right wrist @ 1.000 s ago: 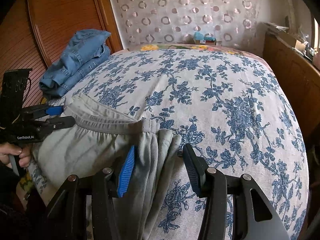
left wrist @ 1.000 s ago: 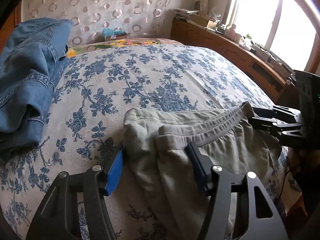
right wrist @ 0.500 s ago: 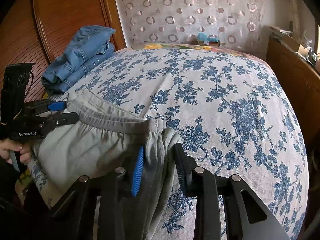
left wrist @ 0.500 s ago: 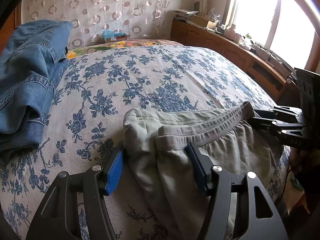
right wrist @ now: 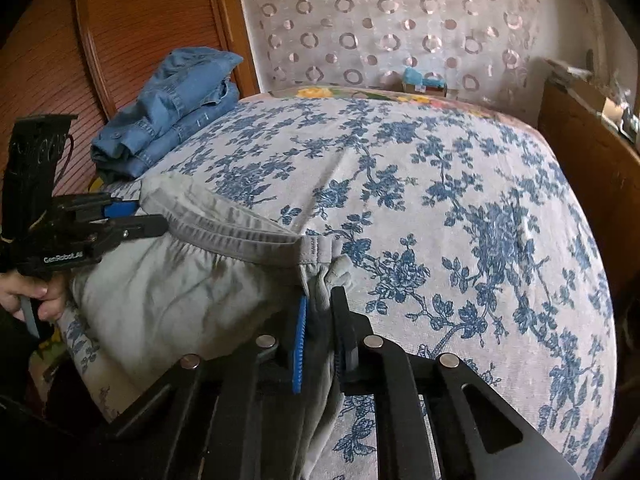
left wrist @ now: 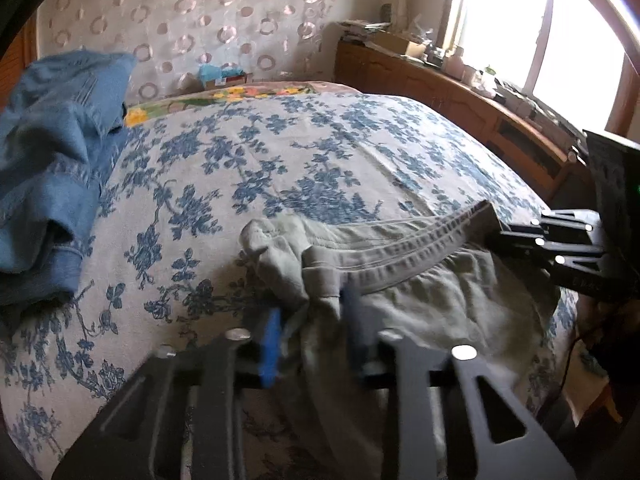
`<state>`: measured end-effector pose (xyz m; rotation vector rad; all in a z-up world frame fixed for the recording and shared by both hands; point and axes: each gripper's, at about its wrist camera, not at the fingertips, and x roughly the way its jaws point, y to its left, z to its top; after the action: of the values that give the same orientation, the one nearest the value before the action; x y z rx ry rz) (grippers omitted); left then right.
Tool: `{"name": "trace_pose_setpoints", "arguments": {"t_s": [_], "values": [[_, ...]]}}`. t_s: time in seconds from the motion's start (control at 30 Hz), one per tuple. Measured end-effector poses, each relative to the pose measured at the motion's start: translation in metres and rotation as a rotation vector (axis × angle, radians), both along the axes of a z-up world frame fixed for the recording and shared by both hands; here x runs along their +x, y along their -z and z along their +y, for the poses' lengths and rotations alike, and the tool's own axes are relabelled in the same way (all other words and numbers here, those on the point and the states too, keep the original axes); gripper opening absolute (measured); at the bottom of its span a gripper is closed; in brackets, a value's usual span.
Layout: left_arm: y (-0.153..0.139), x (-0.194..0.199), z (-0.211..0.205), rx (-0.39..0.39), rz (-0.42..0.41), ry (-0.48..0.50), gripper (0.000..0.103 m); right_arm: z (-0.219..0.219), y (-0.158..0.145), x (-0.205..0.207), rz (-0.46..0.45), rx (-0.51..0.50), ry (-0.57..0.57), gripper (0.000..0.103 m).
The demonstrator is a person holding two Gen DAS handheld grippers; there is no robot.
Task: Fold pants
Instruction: 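Close both grippers on the folded sweatpants edges, then lift the folded sweatpants with both grippers and carry toward the jeans stack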
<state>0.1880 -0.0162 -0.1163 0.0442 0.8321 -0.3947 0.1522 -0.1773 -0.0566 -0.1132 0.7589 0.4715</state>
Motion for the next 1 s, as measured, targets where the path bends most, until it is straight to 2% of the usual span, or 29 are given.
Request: {"name": "trace_pose_setpoints", "arguments": {"t_s": [0.2,0.53,0.7,1.0], "values": [[-0.021,-0.007,0.004,-0.051,-0.05,-0.01,0.017,0.003,-0.022,-0.009,-0.058,0.041,-0.003,0.01],[-0.07,-0.008,0.023,-0.067,-0.196,-0.083,0.016,0.023,-0.067,-0.008,-0.202,0.034,-0.052,0.009],[-0.09,-0.001,0.043,-0.068,-0.255,-0.144,0.016,0.045,-0.082,0.012,-0.266,0.03,-0.076,0.009],[-0.111,0.012,0.077,-0.036,-0.316,-0.234,0.016,0.081,-0.096,0.053,-0.305,0.022,-0.14,0.009]]}}
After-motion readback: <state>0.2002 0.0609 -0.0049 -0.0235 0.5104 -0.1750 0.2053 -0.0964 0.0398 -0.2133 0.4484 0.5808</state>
